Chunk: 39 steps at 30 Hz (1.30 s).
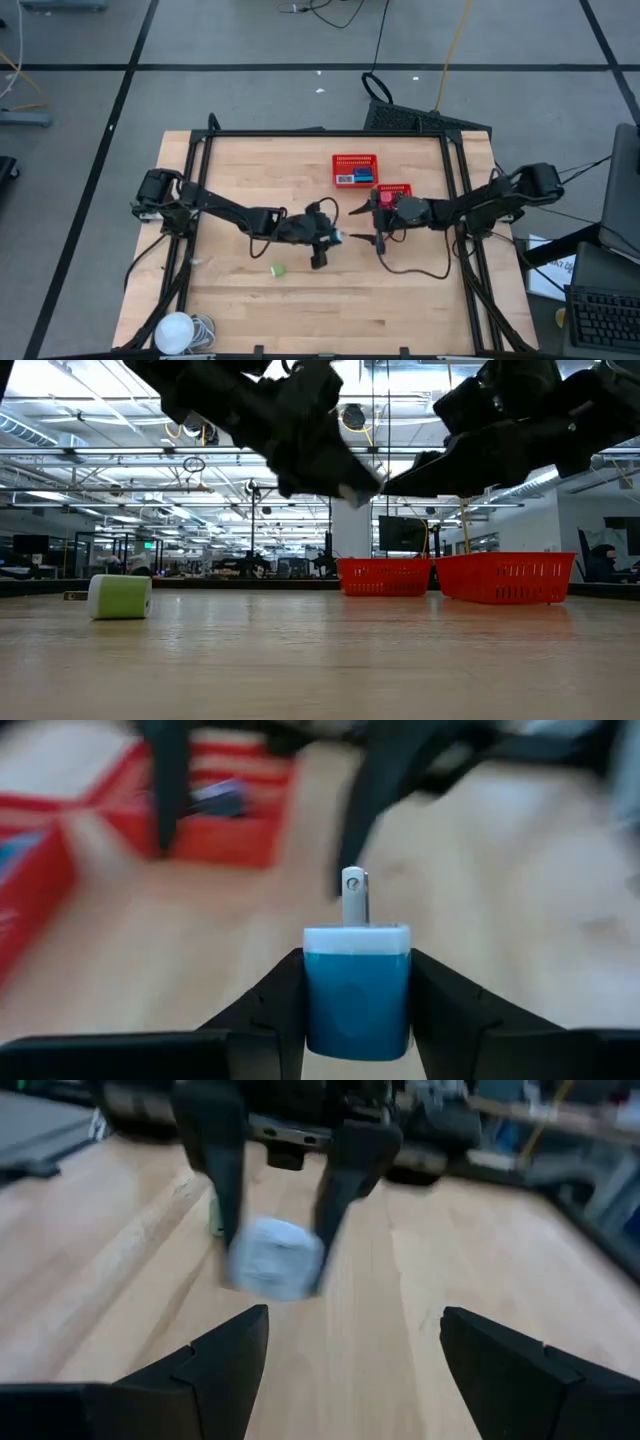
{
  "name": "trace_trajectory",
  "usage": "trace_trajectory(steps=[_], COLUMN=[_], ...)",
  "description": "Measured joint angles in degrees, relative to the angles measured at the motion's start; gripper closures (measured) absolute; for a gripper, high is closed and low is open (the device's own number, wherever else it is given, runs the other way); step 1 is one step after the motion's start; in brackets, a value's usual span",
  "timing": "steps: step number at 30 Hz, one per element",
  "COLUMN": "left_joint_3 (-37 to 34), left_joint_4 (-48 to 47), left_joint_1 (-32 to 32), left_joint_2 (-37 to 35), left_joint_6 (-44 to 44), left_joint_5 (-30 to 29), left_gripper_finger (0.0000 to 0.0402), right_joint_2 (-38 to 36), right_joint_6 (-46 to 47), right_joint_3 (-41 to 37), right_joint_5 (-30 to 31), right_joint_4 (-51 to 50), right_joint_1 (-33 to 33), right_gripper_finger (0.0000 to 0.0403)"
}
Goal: Pick & Place Office items
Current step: Put the blue charger adapter into the bottom red bin
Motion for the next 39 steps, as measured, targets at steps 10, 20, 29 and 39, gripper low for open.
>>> trace_trajectory(steps=[10,20,29,39], left_joint_3=[0.0,0.1,0.1,0.1], left_joint_4=[4.7,6.3,9.8,9.4], left_joint_1=[3.7,8.4,8.8,8.8], left_joint_2=[-0.1,-0.1,-0.1,-0.1], left_joint_6=[-13.1,-25.5,-30.7,-31.5], left_joint_5=[16.7,35.5,40.9,42.0], left_gripper_finger=[0.0266,0.0266,0.0266,0.0266], right_joint_2=[0.1,0.1,0.8,5.4], right_joint_6=[-7.0,-14.9,-13.5,-16.3], right_joint_3=[0.0,2.2,5.8,11.3], right_joint_5=[-1.9,-3.1,-4.5,-4.8], right_joint_4=[3.3,3.8,2.6,-2.7], right_joint_1=[4.2,7.0,6.8,6.9], right_gripper_finger=[0.0137,0.0196,0.0211,0.0194])
